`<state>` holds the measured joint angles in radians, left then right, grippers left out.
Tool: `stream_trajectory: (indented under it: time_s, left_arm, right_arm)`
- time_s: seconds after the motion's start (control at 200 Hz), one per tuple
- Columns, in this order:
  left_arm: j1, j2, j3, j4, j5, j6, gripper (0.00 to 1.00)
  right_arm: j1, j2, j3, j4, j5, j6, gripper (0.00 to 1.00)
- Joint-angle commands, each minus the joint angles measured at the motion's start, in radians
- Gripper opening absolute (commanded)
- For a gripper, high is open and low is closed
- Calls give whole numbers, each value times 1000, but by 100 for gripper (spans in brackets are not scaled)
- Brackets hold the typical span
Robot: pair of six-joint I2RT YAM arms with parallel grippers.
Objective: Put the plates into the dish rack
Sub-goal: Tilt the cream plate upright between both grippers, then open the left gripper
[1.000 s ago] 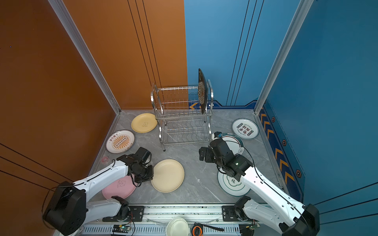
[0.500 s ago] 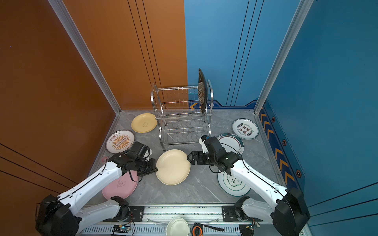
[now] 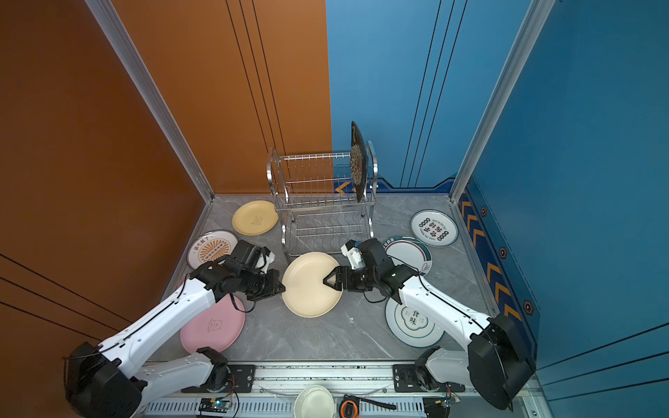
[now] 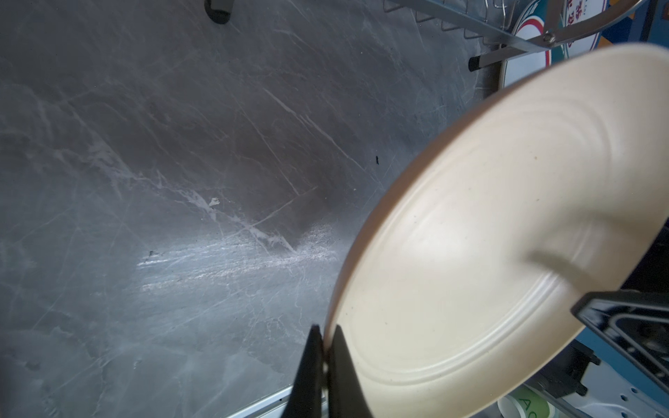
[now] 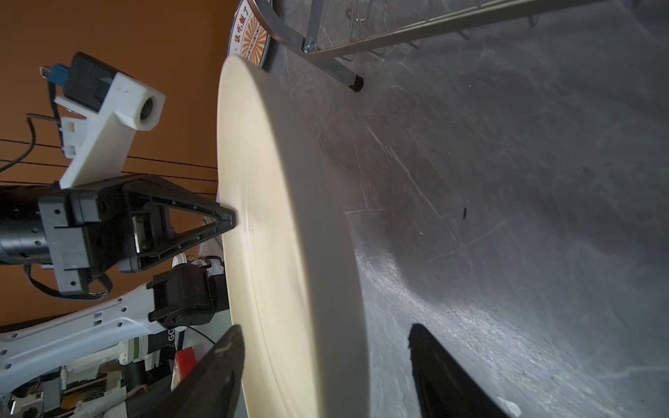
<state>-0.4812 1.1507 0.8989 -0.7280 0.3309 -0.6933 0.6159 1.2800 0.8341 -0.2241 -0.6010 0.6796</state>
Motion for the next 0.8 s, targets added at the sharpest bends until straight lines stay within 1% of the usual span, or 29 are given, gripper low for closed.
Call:
stream_trajectory:
  time_s: [0.0, 0.06, 0.215, 0.385, 0.445, 0.596, 0.706, 0.796]
  left_arm:
    - [-12, 13, 31, -5, 49, 30, 0]
    - [-12, 17, 35, -6, 53, 37, 0]
    - [-12, 24, 38, -5, 54, 41, 0]
    - [-10, 24, 40, -5, 53, 43, 0]
    - [-7, 25, 39, -4, 52, 43, 7]
    - [3, 20, 45, -6, 44, 44, 30]
    - [23, 11, 49, -6, 40, 44, 48]
    - [46, 3, 50, -7, 36, 45, 56]
  right_arm:
    - [-8, 23, 6, 48, -45, 17, 65]
    - [-9, 28, 10, 56, -43, 22, 61]
    - [-8, 35, 15, 66, -37, 35, 43]
    - [-9, 25, 18, 55, -10, 41, 18]
    - [-10, 18, 22, 40, 9, 39, 12]
    - [-7, -13, 53, -45, 79, 12, 4]
    - [1, -52, 91, -150, 181, -15, 1]
    - [12, -100, 128, -237, 289, -30, 0]
